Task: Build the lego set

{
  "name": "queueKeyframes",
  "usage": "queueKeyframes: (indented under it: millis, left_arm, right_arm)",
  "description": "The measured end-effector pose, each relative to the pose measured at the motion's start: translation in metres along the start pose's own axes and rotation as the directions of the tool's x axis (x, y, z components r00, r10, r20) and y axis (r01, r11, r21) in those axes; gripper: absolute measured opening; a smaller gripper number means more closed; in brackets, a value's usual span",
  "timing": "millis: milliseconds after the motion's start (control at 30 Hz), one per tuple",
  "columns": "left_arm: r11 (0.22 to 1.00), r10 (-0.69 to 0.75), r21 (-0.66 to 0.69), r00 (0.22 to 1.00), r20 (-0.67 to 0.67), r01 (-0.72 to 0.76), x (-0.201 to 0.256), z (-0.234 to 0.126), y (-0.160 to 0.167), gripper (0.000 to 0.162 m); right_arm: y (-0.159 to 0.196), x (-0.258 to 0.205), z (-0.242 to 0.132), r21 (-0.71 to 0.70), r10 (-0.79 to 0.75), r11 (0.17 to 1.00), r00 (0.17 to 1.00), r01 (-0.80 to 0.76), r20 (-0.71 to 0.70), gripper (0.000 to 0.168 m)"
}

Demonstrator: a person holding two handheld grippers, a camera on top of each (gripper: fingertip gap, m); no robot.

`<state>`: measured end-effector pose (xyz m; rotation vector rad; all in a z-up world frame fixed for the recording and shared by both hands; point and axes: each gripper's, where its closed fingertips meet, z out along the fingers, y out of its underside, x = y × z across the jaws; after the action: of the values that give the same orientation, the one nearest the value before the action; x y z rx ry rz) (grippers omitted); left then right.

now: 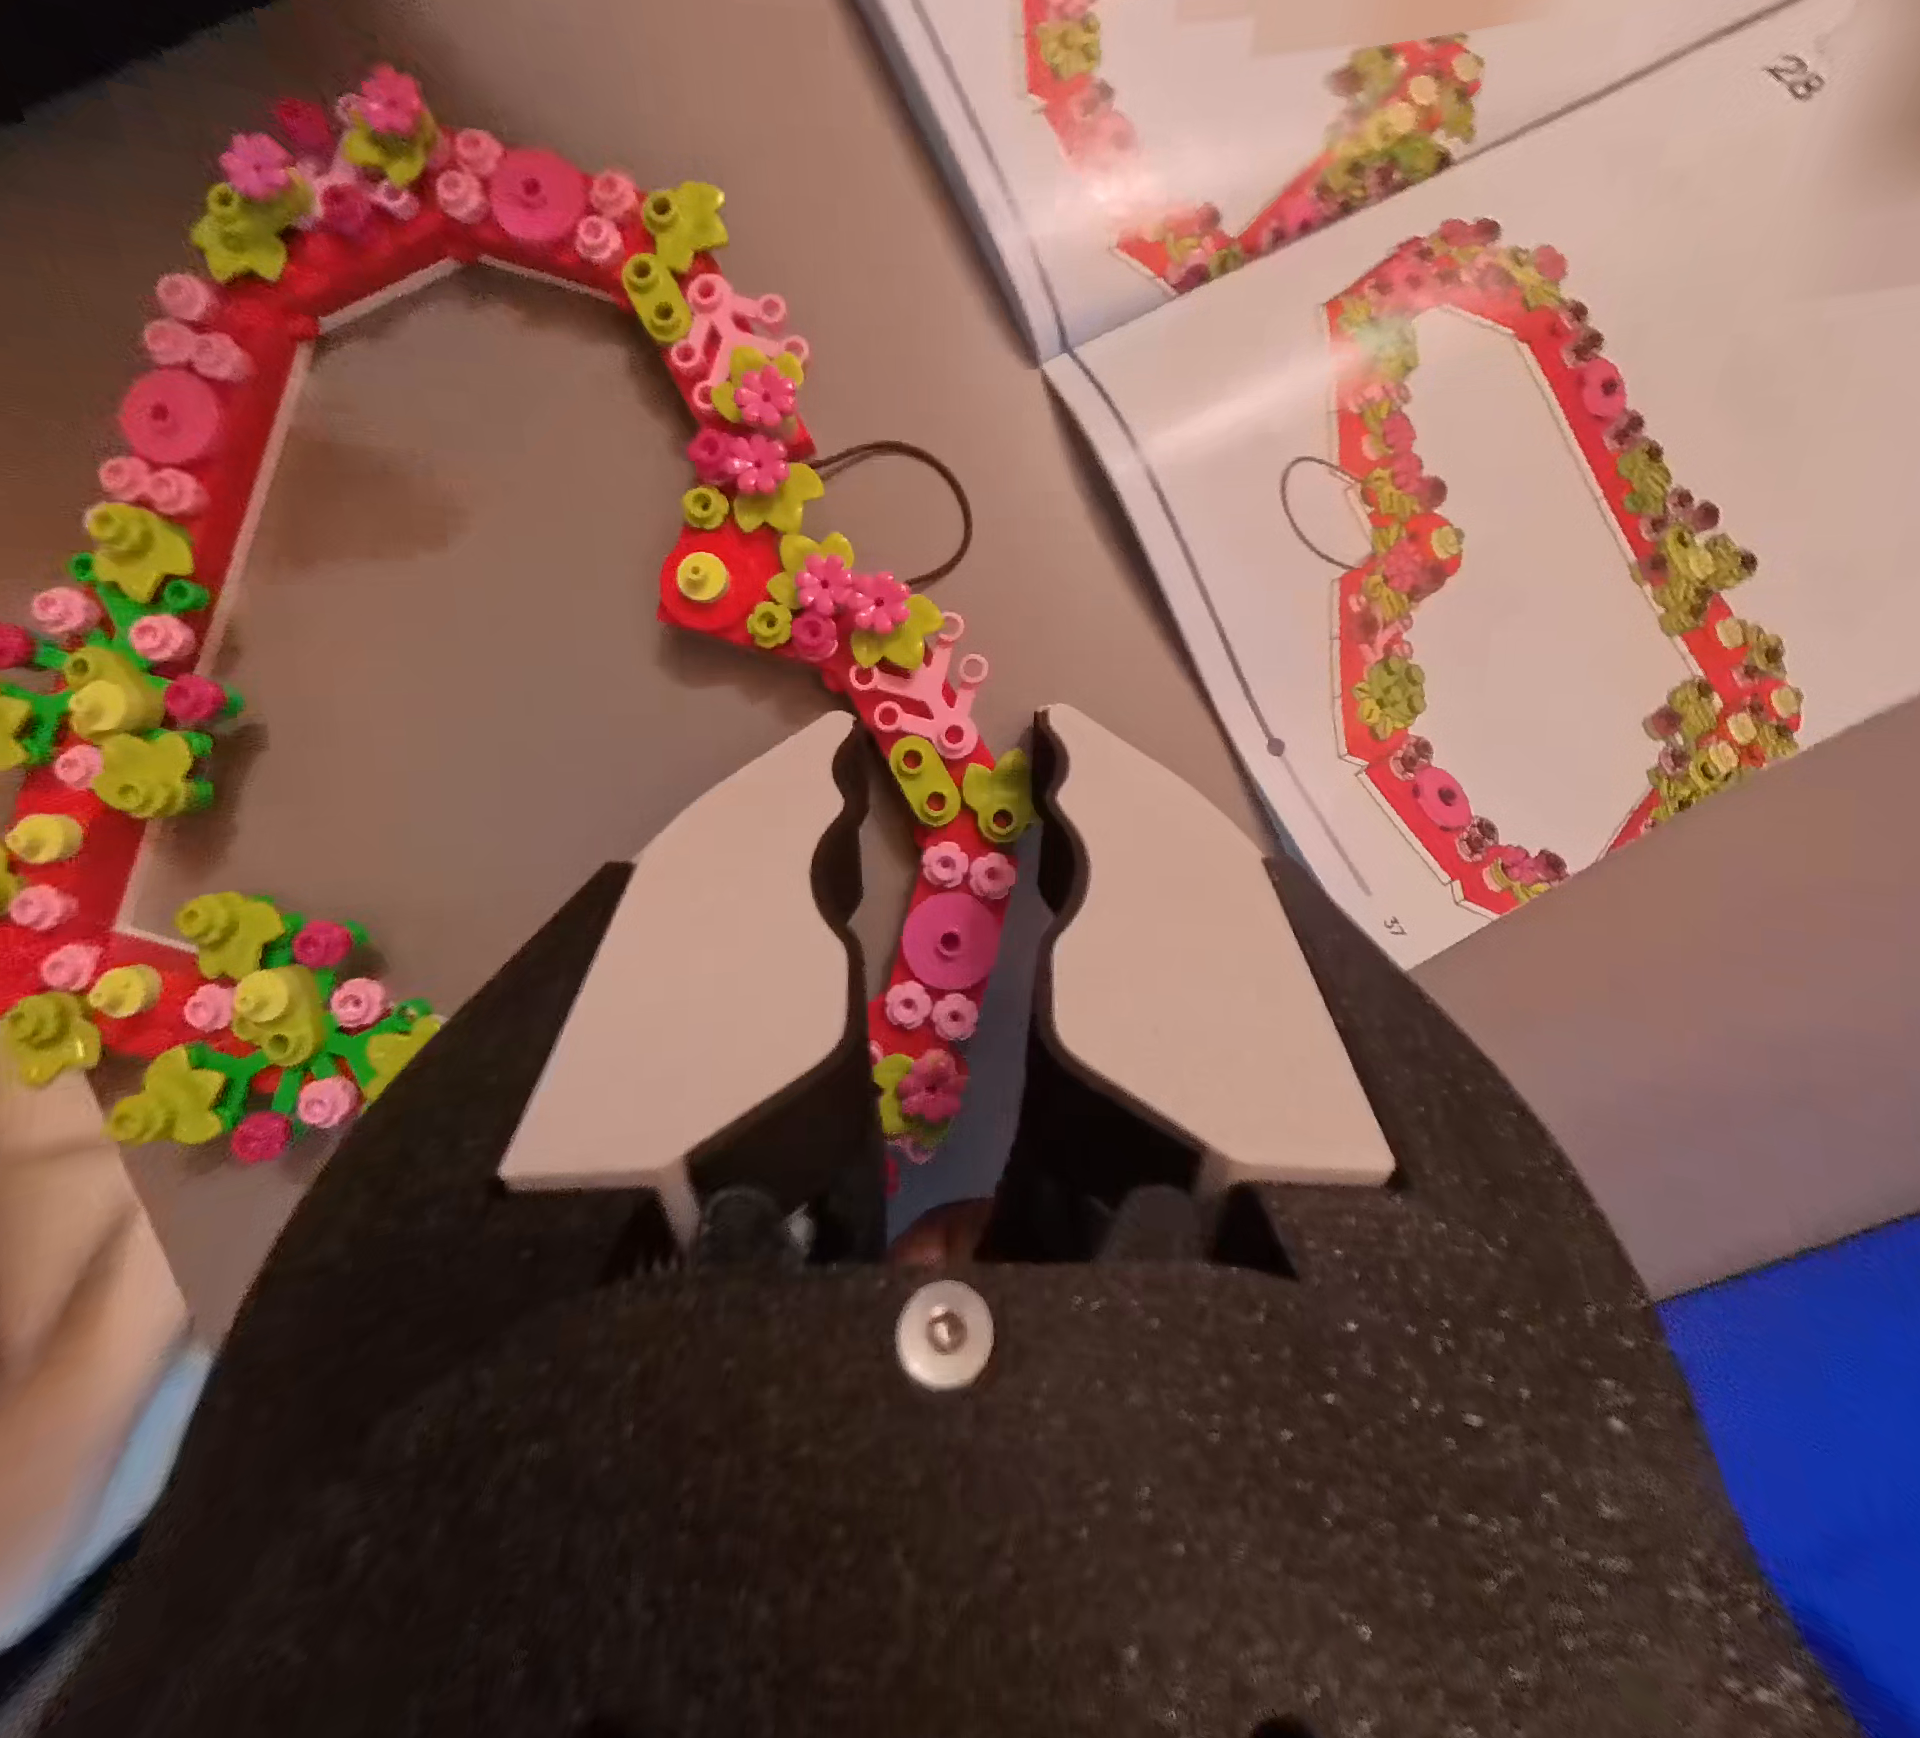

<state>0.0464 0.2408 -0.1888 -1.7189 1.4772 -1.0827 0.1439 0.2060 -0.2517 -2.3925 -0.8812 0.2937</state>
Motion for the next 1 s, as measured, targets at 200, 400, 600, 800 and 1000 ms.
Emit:
queueKeyframes:
  millis: [200, 400, 600, 800, 1000]
  left_arm:
    - [0.997, 0.075, 0.030, 0.997, -0.005, -0.075, -0.006, 0.005, -0.004, 0.043]
    - [0.975, 0.210, -0.087, 0.976, 0.064, -0.204, -0.027, 0.016, 0.001, 0.031]
    - [0.947, 0.293, -0.164, 0.952, 0.091, -0.276, -0.045, 0.037, -0.008, 0.016]
    - [0.911, 0.384, -0.200, 0.919, 0.089, -0.362, -0.051, 0.055, -0.008, 0.000]
    - [0.894, 0.415, -0.262, 0.892, 0.178, -0.363, -0.068, 0.056, 0.003, 0.023]
  right_arm:
    - [-0.006, -0.011, 0.000, 0.060, 0.041, 0.997, 0.999, -0.043, 0.031, 0.032]
    - [-0.011, 0.009, -0.032, 0.239, 0.196, 0.950, 0.980, -0.200, 0.043, 0.043]
    - [-0.016, 0.006, -0.041, 0.335, 0.194, 0.920, 0.979, -0.205, 0.066, 0.015]
    - [-0.017, 0.014, -0.062, 0.455, 0.159, 0.879, 0.987, -0.143, 0.002, 0.000]
    - [0.003, 0.015, -0.068, 0.397, 0.218, 0.889, 0.973, -0.230, 0.075, 0.039]
